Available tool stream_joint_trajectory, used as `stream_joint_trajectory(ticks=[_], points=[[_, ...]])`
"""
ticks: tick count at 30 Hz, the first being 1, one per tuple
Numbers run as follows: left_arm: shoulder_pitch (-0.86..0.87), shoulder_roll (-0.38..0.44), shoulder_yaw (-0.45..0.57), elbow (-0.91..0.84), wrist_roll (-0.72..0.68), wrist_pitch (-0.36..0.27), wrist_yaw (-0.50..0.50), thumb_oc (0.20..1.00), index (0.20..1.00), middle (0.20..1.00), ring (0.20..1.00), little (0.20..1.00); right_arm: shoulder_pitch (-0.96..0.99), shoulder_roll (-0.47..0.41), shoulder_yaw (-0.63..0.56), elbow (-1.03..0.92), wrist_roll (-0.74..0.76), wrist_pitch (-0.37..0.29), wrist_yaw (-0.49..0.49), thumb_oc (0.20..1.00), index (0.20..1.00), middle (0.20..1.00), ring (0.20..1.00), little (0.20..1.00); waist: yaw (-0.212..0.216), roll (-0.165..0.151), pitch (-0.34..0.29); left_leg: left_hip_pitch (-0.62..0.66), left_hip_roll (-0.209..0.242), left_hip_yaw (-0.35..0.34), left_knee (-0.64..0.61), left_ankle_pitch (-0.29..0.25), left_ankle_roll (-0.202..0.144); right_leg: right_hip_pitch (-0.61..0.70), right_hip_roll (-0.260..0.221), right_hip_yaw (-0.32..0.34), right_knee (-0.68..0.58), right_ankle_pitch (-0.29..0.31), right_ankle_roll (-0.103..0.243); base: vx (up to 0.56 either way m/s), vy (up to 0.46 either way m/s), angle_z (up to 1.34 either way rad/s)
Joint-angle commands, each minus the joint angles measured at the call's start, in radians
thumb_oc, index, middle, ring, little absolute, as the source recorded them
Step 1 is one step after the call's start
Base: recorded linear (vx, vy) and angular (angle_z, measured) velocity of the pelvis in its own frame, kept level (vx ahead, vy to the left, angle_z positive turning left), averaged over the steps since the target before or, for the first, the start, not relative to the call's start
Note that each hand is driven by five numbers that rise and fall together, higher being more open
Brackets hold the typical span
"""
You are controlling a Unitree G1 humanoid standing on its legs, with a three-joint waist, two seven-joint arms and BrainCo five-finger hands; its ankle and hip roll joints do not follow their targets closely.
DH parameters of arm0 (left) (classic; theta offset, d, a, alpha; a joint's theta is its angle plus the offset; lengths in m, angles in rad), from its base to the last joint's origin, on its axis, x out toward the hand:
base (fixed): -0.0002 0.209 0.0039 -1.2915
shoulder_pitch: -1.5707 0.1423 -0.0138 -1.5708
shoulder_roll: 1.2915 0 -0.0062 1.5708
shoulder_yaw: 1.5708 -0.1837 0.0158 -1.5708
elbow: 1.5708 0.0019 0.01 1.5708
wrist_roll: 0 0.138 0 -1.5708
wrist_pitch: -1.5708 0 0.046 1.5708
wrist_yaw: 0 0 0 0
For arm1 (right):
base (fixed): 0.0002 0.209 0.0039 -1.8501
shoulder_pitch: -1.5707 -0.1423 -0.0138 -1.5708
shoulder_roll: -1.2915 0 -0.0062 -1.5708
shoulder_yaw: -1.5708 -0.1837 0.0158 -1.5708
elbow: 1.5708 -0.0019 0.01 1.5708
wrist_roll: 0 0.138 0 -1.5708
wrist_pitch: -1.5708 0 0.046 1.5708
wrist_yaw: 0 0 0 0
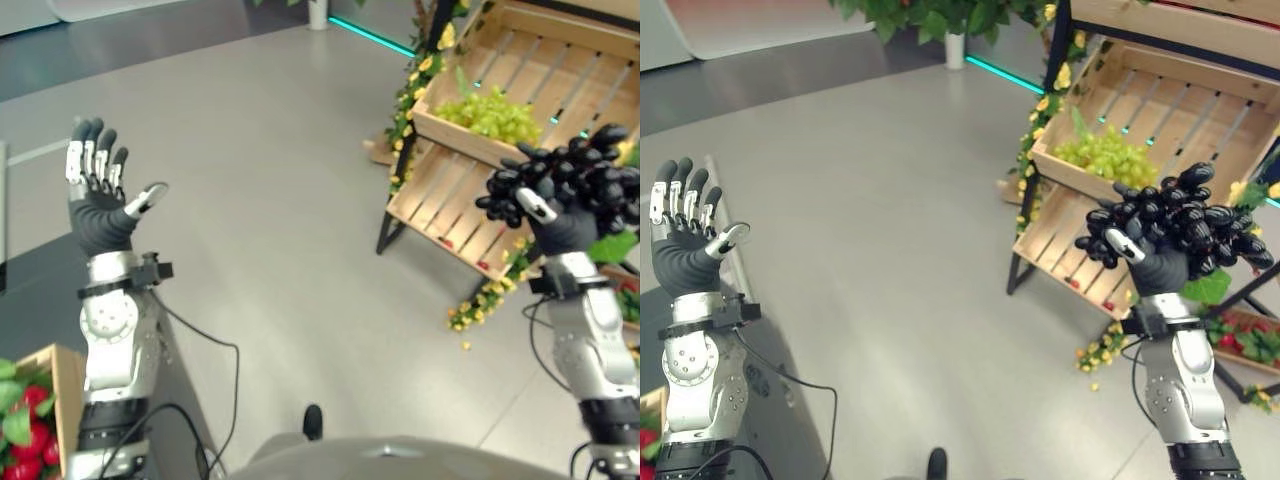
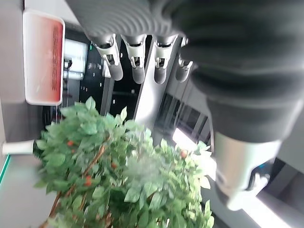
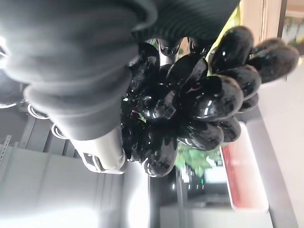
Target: Pick up the fruits from the basket on one side to the basket on the other side
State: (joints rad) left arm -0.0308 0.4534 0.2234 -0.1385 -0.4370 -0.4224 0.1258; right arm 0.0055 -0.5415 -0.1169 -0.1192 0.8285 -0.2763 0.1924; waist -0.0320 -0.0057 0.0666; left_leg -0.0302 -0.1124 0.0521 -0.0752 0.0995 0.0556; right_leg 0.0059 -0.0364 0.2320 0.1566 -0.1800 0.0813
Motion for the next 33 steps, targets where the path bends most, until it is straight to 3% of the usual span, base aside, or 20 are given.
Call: stream_joint_trajectory(ticks=[1,4,7,8,9,10,11,13,15,19,24,25,26,28,30,31,33], points=[[-0.002,0.038,0.038,-0.042,0.019,-0.048,-0.013,1.000,1.000,1.000,1.000,1.000,-0.087,-0.012,-0.057,-0.042,-0.014,-0.068,-0.012,0.200,0.200,0.200,0.200,0.200,-0.001,0.003,-0.027,0.003,0.029,0.000,0.092,-0.130,-0.040,0.033,0.074,0.006,-0.022,0.078,0.055,0.01,0.142,-0.80],[0.006,0.046,0.058,-0.046,0.021,-0.052,0.001,1.000,1.000,1.000,1.000,1.000,-0.114,0.009,-0.030,-0.060,-0.029,-0.071,-0.014,0.200,0.200,0.200,0.200,0.200,-0.010,0.008,-0.007,0.032,0.045,0.074,0.083,-0.153,-0.027,-0.040,0.058,-0.048,0.067,0.078,0.084,0.01,0.108,-0.91],[0.017,0.050,0.068,-0.044,0.031,-0.051,0.011,1.000,1.000,1.000,1.000,1.000,-0.121,0.026,-0.004,-0.061,-0.036,-0.065,-0.014,0.200,0.200,0.200,0.200,0.200,-0.003,0.003,0.015,0.064,0.068,0.137,0.065,-0.166,-0.038,-0.114,0.019,-0.241,0.093,0.093,0.074,-0.02,0.041,-1.44],[0.017,0.050,0.068,-0.044,0.031,-0.051,0.011,1.000,1.000,1.000,1.000,1.000,-0.122,0.026,-0.004,-0.061,-0.036,-0.065,-0.014,0.200,0.200,0.200,0.200,0.200,-0.002,0.003,0.014,0.063,0.068,0.137,0.065,-0.165,-0.038,-0.115,0.019,-0.241,0.092,0.095,0.074,-0.04,-0.024,-1.12],[0.026,0.052,0.078,-0.045,0.039,-0.047,0.009,1.000,1.000,1.000,1.000,1.000,-0.124,0.040,0.007,-0.063,-0.036,-0.064,-0.008,0.200,0.200,0.200,0.200,0.200,0.011,0.000,0.020,0.076,0.082,0.181,0.057,-0.173,-0.046,-0.137,-0.033,-0.394,0.072,0.108,0.065,0.00,-0.023,-0.98],[0.027,0.053,0.078,-0.046,0.039,-0.047,0.009,1.000,1.000,1.000,1.000,1.000,-0.124,0.041,0.007,-0.063,-0.036,-0.064,-0.008,0.200,0.200,0.200,0.200,0.200,0.009,0.001,0.019,0.075,0.083,0.180,0.057,-0.172,-0.046,-0.137,-0.033,-0.396,0.070,0.109,0.065,0.05,-0.064,-0.94],[0.030,0.053,0.080,-0.055,0.041,-0.049,0.006,1.000,1.000,1.000,1.000,1.000,-0.127,0.038,0.020,-0.066,-0.044,-0.070,-0.010,0.200,0.200,0.200,0.200,0.200,0.013,-0.005,0.015,0.093,0.092,0.225,0.051,-0.185,-0.051,-0.144,-0.068,-0.499,0.029,0.136,0.059,0.08,-0.068,-0.91],[0.035,0.048,0.075,-0.067,0.035,-0.046,-0.003,1.000,1.000,1.000,1.000,1.000,-0.129,0.034,0.028,-0.063,-0.037,-0.071,-0.010,0.200,0.200,0.200,0.200,0.200,0.017,0.002,0.018,0.118,0.100,0.250,0.043,-0.196,-0.055,-0.149,-0.092,-0.550,-0.001,0.160,0.063,0.11,-0.087,-1.18],[0.037,0.042,0.068,-0.077,0.029,-0.042,-0.010,1.000,1.000,1.000,1.000,1.000,-0.125,0.027,0.029,-0.064,-0.040,-0.065,-0.012,0.200,0.200,0.200,0.200,0.200,0.015,0.006,0.020,0.129,0.103,0.258,0.042,-0.202,-0.054,-0.154,-0.108,-0.559,-0.017,0.178,0.069,0.12,-0.122,-0.72],[0.035,0.021,0.057,-0.048,0.020,-0.037,-0.017,1.000,1.000,1.000,1.000,1.000,-0.110,0.029,0.013,-0.071,-0.033,-0.062,-0.012,0.200,0.200,0.200,0.200,0.200,0.013,-0.012,0.002,0.148,0.112,0.274,0.073,-0.226,-0.068,-0.104,-0.086,-0.557,-0.059,0.176,0.057,0.18,-0.198,-0.26],[0.007,0.015,0.025,-0.040,0.014,-0.033,-0.019,1.000,1.000,1.000,1.000,1.000,-0.102,0.002,-0.001,-0.078,-0.025,-0.071,-0.010,0.200,0.200,0.200,0.200,0.200,-0.005,-0.035,0.008,0.111,0.187,0.292,0.258,-0.250,-0.115,-0.048,-0.059,-0.573,-0.082,0.145,0.028,0.15,-0.266,0.18],[-0.005,0.009,0.008,-0.034,0.007,-0.031,-0.016,1.000,1.000,1.000,1.000,1.000,-0.100,-0.001,0.003,-0.082,-0.022,-0.075,-0.020,0.200,0.200,0.200,0.200,0.200,-0.010,-0.044,0.019,0.076,0.238,0.292,0.391,-0.198,-0.149,-0.018,-0.040,-0.568,-0.087,0.122,0.005,0.14,-0.284,0.15],[-0.009,0.009,0.002,-0.033,0.005,-0.029,-0.016,1.000,1.000,1.000,1.000,1.000,-0.098,-0.003,0.005,-0.085,-0.017,-0.072,-0.021,0.200,0.200,0.200,0.200,0.200,-0.008,-0.048,0.030,0.045,0.260,0.276,0.469,-0.171,-0.167,-0.002,-0.030,-0.564,-0.091,0.114,-0.011,0.17,-0.342,0.17],[-0.009,0.005,-0.010,-0.028,0.004,-0.031,-0.010,1.000,1.000,1.000,1.000,1.000,-0.103,-0.006,0.018,-0.082,-0.014,-0.068,-0.022,0.200,0.200,0.200,0.200,0.200,0.008,-0.062,0.050,-0.003,0.241,0.224,0.551,-0.134,-0.183,0.013,-0.026,-0.552,-0.097,0.110,-0.030,0.10,-0.168,0.03],[-0.001,-0.002,-0.021,-0.022,0.011,-0.022,-0.002,1.000,1.000,1.000,1.000,1.000,-0.111,-0.009,0.033,-0.075,-0.023,-0.063,-0.026,0.200,0.200,0.200,0.200,0.200,0.020,-0.072,0.053,-0.074,0.217,0.185,0.483,-0.166,-0.153,0.025,-0.024,-0.541,-0.109,0.105,-0.027,0.16,-0.086,-0.12],[0.000,-0.002,-0.022,-0.022,0.012,-0.022,-0.002,1.000,1.000,1.000,1.000,1.000,-0.111,-0.009,0.033,-0.074,-0.023,-0.063,-0.026,0.200,0.200,0.200,0.200,0.200,0.020,-0.073,0.050,-0.073,0.214,0.185,0.479,-0.167,-0.152,0.025,-0.026,-0.541,-0.110,0.105,-0.026,0.17,-0.022,-0.06],[0.011,0.001,-0.023,-0.019,0.018,-0.016,0.006,1.000,1.000,1.000,1.000,1.000,-0.122,-0.011,0.049,-0.071,-0.038,-0.067,-0.037,0.200,0.200,0.200,0.200,0.200,0.030,-0.069,0.046,-0.086,0.220,0.154,0.357,-0.182,-0.136,0.031,-0.020,-0.529,-0.111,0.094,-0.011,0.13,0.039,-0.19]])
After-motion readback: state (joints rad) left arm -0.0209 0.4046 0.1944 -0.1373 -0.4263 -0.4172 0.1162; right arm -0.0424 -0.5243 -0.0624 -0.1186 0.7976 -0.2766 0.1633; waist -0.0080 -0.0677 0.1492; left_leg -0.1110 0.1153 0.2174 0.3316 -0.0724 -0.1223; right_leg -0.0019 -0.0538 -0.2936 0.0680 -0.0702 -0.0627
